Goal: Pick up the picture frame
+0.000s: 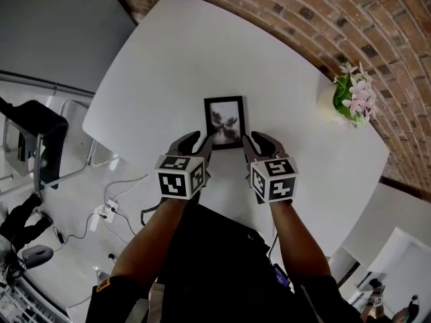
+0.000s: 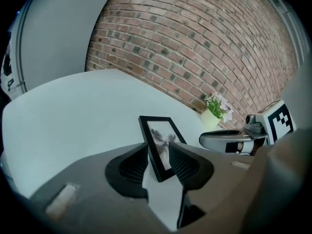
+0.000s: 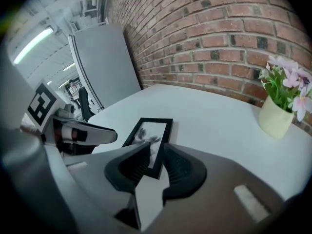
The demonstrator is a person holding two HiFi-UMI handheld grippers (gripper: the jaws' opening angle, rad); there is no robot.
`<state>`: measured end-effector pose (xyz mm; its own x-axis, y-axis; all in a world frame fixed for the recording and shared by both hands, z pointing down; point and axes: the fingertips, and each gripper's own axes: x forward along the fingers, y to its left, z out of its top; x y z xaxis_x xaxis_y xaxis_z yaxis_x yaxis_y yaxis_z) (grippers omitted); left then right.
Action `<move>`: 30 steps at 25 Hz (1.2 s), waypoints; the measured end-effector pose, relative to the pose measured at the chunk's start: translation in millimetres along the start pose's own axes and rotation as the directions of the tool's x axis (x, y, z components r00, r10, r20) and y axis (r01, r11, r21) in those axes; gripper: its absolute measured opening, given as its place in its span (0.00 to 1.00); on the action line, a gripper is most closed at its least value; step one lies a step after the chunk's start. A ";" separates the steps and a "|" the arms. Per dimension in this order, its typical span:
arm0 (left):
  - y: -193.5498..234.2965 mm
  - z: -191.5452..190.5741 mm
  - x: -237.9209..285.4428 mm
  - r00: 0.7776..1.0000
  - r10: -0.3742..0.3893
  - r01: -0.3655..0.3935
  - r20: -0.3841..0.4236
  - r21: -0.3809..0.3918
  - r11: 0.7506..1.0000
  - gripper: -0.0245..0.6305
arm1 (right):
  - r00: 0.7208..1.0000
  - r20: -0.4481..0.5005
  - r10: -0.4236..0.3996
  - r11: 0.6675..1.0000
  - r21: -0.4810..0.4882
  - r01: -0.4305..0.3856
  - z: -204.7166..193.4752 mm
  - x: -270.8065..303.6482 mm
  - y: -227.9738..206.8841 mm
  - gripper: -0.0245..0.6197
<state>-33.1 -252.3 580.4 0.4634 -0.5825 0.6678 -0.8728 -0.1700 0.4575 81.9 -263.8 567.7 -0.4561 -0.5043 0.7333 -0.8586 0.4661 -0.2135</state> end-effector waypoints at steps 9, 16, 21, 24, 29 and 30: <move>4.9 -7.9 17.3 0.998 -0.021 0.019 -0.060 -0.031 0.999 0.26 | 0.998 -0.060 0.028 0.999 0.042 -0.026 -11.3 19.4 -1.4 0.20; 6.1 -12.8 23.6 0.996 -0.047 0.042 -0.077 -0.058 0.997 0.26 | 0.996 -0.086 0.034 0.998 0.059 -0.029 -16.9 27.9 -4.2 0.21; 4.4 -14.8 26.5 0.994 -0.060 0.055 -0.094 -0.056 0.997 0.26 | 0.994 -0.106 0.039 0.996 0.080 -0.030 -22.3 31.5 -6.5 0.21; 4.5 -16.7 29.3 0.993 -0.063 0.057 -0.104 -0.058 0.997 0.26 | 0.993 -0.111 0.047 0.995 0.092 -0.037 -24.6 34.2 -7.8 0.21; 3.2 -20.6 32.2 0.989 -0.069 0.062 -0.129 -0.057 0.996 0.26 | 0.991 -0.118 0.062 0.993 0.106 -0.049 -24.7 37.8 -6.5 0.21; 2.9 -20.7 33.1 0.989 -0.070 0.063 -0.131 -0.057 0.996 0.26 | 0.991 -0.120 0.064 0.993 0.108 -0.051 -24.7 38.7 -6.6 0.21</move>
<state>-17.1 -255.6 616.0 0.5392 -0.4604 0.7051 -0.8319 -0.1610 0.5310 75.7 -268.4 613.4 -0.4790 -0.3823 0.7902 -0.8543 0.4101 -0.3194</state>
